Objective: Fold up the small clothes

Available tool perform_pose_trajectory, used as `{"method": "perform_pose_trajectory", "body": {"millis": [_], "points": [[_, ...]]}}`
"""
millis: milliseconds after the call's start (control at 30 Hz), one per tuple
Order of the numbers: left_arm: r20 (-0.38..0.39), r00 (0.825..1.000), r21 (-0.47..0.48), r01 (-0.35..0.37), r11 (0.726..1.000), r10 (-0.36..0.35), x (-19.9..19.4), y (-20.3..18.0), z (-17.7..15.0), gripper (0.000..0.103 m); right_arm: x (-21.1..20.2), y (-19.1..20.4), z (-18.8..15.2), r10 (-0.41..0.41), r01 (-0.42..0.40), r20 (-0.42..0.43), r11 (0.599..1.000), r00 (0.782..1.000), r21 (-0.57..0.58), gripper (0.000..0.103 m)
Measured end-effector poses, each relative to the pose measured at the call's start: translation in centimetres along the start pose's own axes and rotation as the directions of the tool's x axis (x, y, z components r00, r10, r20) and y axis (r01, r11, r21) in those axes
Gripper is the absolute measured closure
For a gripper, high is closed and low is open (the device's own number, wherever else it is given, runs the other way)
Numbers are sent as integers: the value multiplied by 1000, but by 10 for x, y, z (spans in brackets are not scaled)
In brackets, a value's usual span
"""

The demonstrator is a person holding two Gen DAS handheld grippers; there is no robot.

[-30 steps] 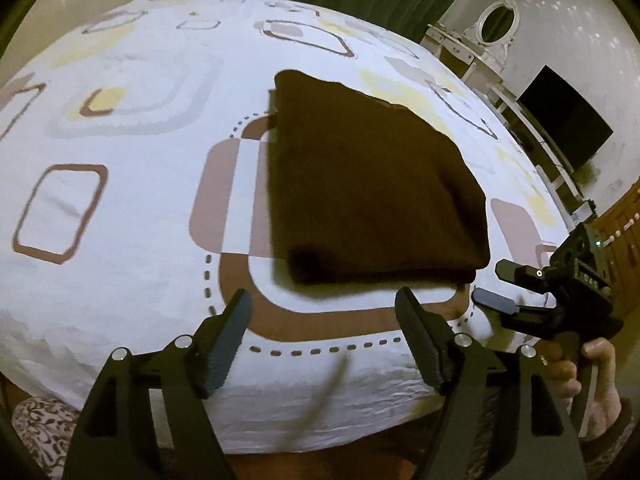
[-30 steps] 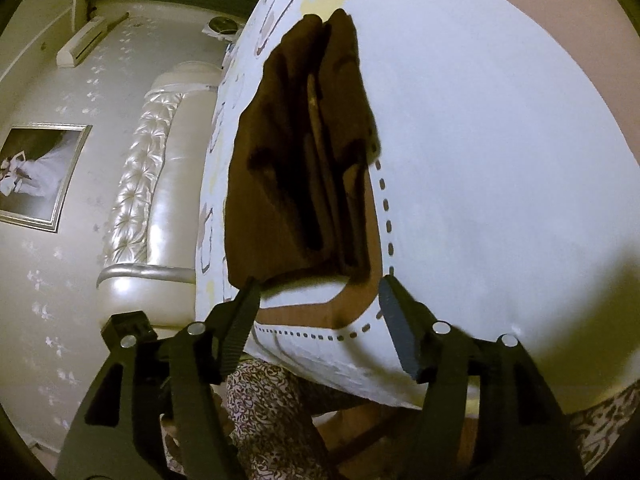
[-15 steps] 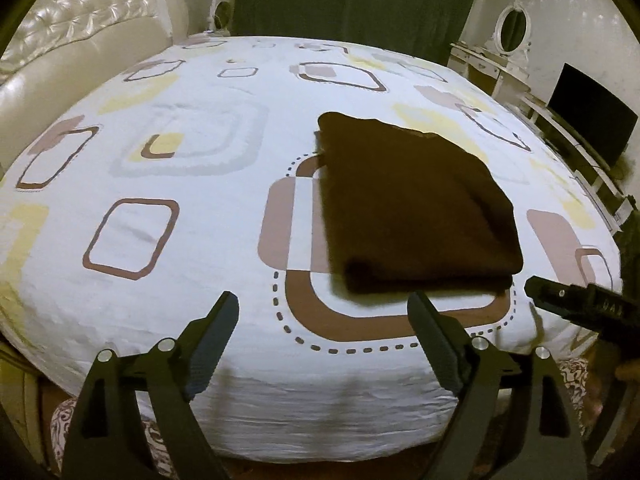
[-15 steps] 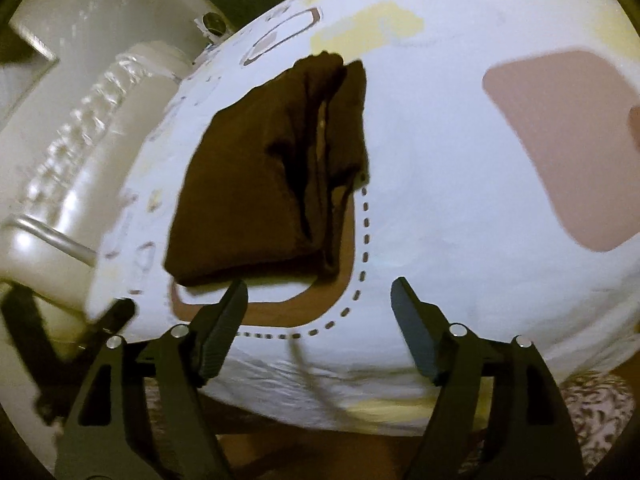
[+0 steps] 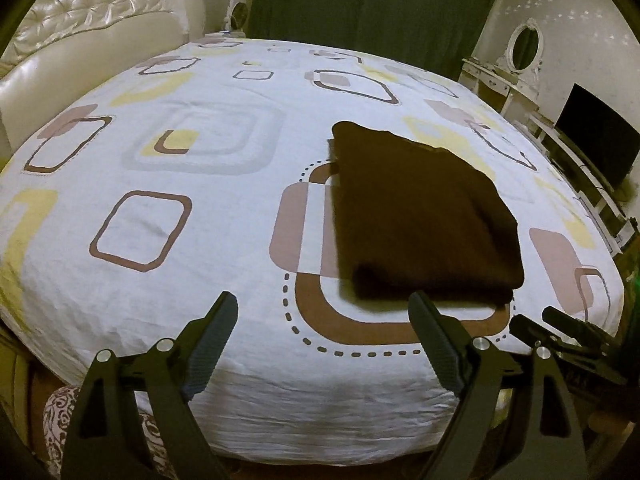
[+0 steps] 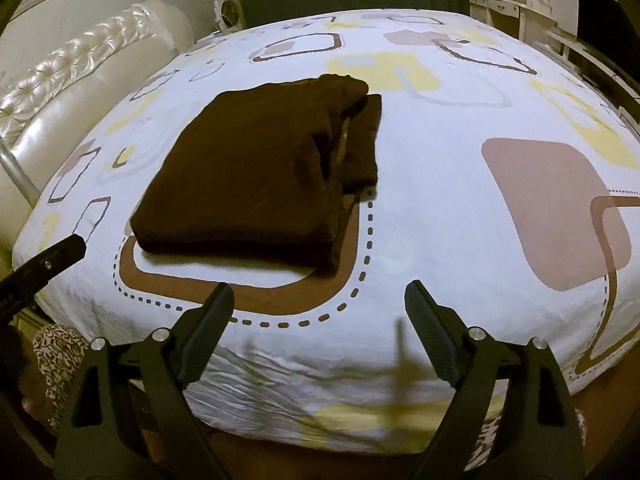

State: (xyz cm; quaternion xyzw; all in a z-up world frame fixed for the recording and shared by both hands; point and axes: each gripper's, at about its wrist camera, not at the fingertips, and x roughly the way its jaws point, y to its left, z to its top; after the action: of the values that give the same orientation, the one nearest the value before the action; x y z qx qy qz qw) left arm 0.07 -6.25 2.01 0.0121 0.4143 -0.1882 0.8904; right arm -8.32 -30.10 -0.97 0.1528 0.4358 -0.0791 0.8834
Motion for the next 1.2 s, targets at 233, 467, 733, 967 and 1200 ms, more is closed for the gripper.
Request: {"method": "perform_pose_trajectory", "body": {"millis": [233,467,733,967,1200], "points": [[1,1000,30,-13,999,13,1,-3,-3,17,0,0,-4,2,-2,-7,1000,1000,3,16],[10,1000,50,-28,998,28,-1,-6,-4,17,3,-1,-5,4,-4,-16,1000,1000,20,16],[10,998,43,-64,997,64,-1,-4,-1,17,4,-4,-4,6,-5,-13,999,1000,31,16],[13,998,48,-63,997,62,-2,-5,-1,17,7,-3,-4,11,-10,-22,1000,1000,26,16],[-12,996,50,-84,995,84,0,-6,-1,17,7,-2,-5,18,-17,-25,1000,1000,26,16]]}}
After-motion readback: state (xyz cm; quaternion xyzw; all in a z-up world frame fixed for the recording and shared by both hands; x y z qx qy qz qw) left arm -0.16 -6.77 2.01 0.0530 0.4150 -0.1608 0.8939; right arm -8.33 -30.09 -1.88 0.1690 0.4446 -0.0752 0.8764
